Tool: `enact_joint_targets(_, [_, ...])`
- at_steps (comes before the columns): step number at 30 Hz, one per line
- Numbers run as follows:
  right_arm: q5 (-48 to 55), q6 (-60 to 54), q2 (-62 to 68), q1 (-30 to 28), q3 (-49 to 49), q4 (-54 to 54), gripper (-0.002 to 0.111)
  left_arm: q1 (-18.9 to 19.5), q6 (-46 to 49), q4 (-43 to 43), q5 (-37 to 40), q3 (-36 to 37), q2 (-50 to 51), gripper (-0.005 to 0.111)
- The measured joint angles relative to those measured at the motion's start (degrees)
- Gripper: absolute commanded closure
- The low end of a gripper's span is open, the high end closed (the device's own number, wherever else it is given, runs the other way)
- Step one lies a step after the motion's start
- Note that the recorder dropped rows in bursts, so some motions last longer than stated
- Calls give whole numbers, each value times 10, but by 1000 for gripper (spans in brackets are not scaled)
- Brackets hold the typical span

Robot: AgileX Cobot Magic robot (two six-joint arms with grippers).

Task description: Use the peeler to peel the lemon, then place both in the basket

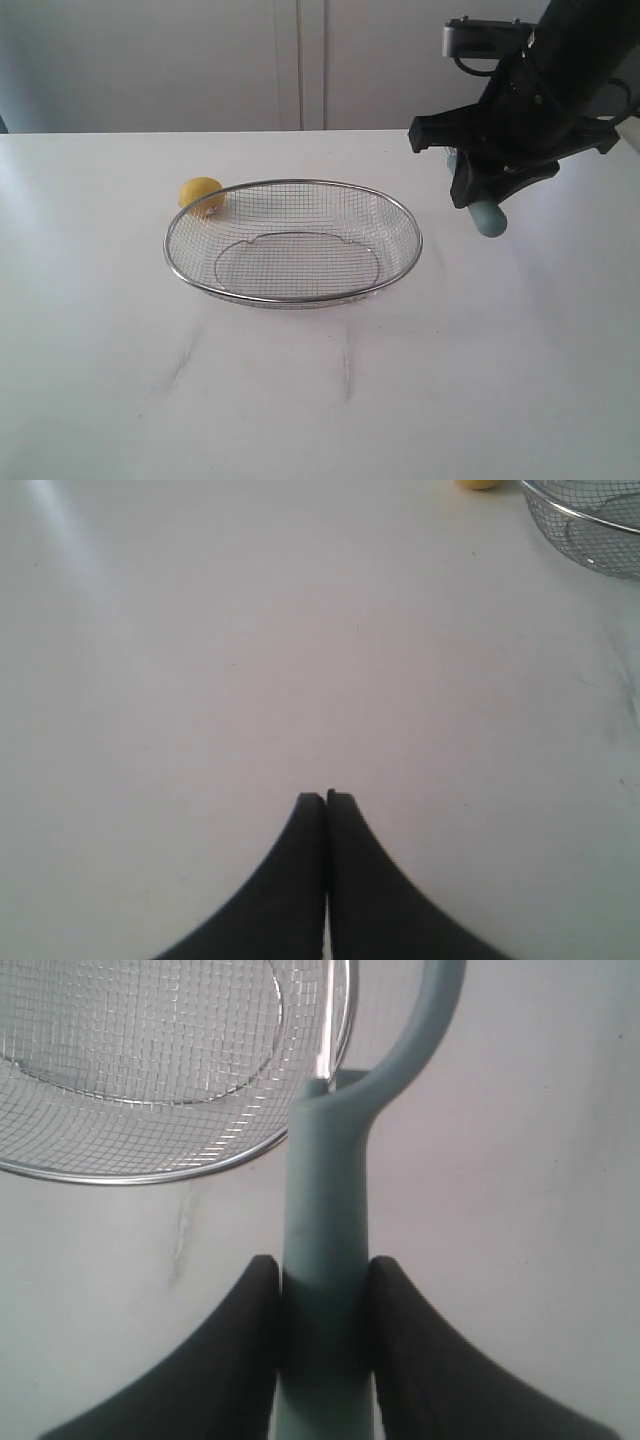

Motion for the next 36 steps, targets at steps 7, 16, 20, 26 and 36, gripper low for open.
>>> enact_joint_targets(7, [3,-30,0,-6,0,29,108,0,0,0,0,0,0,107])
enact_joint_targets(16, [-9,-56,0,-15,0,47,108,0,0,0,0,0,0,107])
enact_joint_targets(20, [-21,-85,1,-28,0,89,108,0,0,0,0,0,0,107])
enact_joint_targets(26, [-34,-95,5,-32,0,102,108,0,0,0,0,0,0,107])
enact_joint_targets(36, [-48,-111,24,-33,1,134,108,0,0,0,0,0,0,107])
